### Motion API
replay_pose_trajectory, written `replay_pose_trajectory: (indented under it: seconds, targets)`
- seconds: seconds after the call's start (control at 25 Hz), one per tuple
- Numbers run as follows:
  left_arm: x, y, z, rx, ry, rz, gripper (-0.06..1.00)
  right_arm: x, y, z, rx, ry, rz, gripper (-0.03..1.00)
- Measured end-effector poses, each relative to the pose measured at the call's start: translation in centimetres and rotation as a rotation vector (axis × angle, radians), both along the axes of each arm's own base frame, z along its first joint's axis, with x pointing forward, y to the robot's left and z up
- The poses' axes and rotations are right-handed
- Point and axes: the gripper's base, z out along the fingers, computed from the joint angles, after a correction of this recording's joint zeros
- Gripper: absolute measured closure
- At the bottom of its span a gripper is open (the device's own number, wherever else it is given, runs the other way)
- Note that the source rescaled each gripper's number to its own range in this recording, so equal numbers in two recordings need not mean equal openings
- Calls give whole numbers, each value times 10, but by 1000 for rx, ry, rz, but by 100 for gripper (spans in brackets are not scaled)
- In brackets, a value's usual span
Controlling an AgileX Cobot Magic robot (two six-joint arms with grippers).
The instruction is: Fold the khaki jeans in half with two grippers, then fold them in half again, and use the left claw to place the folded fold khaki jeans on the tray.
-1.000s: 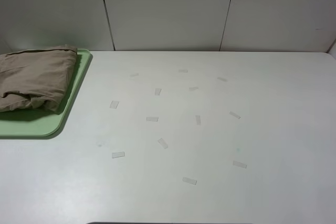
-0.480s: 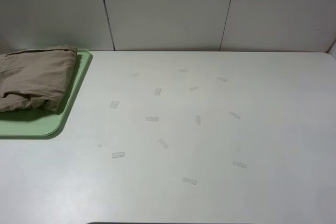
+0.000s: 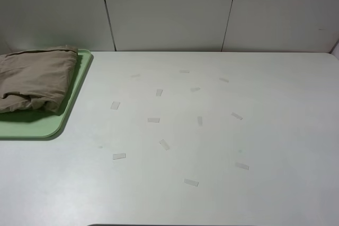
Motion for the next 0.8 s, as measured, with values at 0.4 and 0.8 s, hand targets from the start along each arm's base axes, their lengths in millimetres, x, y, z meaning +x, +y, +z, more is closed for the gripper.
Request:
replay_pose_trajectory:
  seconds: [0.4,0.8]
  targets:
    - [-14,1,-54,-56,-14,-58,-6,0,0,0,0,0,0,-2]
    - [-11,-2,-78,-97,-64,-86,-6,0,0,0,0,0,0,-2]
